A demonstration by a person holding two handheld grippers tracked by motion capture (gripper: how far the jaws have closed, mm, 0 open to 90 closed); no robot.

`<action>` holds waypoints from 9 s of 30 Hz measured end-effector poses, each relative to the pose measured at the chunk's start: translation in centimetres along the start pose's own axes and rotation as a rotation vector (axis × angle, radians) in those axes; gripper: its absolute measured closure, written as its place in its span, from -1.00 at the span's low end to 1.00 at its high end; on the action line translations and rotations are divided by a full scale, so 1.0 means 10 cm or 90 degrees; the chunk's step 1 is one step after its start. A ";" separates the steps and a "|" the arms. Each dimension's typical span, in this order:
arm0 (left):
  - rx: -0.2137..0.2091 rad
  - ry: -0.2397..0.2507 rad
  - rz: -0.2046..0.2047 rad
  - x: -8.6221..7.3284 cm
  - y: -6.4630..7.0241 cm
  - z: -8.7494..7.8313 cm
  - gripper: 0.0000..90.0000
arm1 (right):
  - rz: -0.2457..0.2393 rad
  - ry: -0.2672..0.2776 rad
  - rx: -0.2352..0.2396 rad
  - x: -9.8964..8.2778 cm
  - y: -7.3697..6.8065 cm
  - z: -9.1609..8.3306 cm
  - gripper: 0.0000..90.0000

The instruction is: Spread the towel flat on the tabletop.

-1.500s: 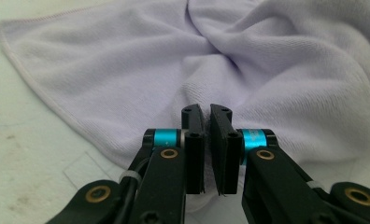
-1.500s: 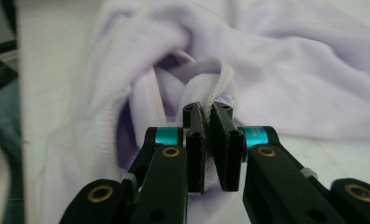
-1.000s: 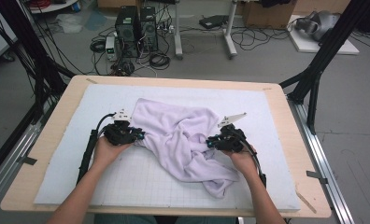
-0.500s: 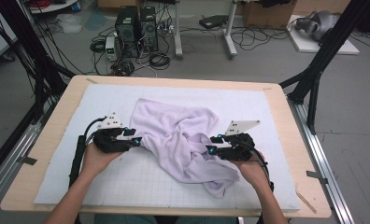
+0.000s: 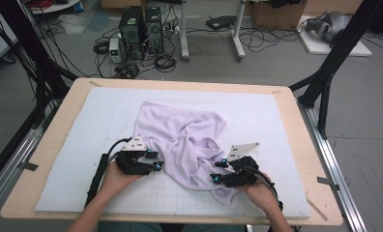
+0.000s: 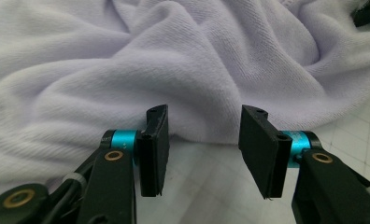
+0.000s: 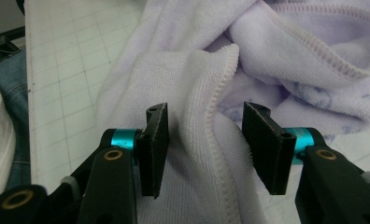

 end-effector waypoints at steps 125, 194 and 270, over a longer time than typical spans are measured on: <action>0.107 -0.014 -0.020 0.52 -0.74 0.06 0.82 | 0.067 -0.009 -0.037 0.44 0.93 0.36 0.91; 0.084 0.052 0.058 0.38 -0.25 -0.86 0.94 | -0.035 0.089 -0.032 0.65 0.24 -0.24 0.89; 0.137 0.003 0.069 0.15 -0.44 -1.09 0.94 | -0.041 0.085 -0.016 0.79 0.06 -0.27 0.87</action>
Point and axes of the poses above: each handheld gripper's, and its own axes: z roughly forward along the jaws, x roughly out of its top, y roughly to its right, the point moved 10 cm from there along z, roughly forward along the jaws, and after that the axes turned 10 degrees about -z, right-handed, at the moved point
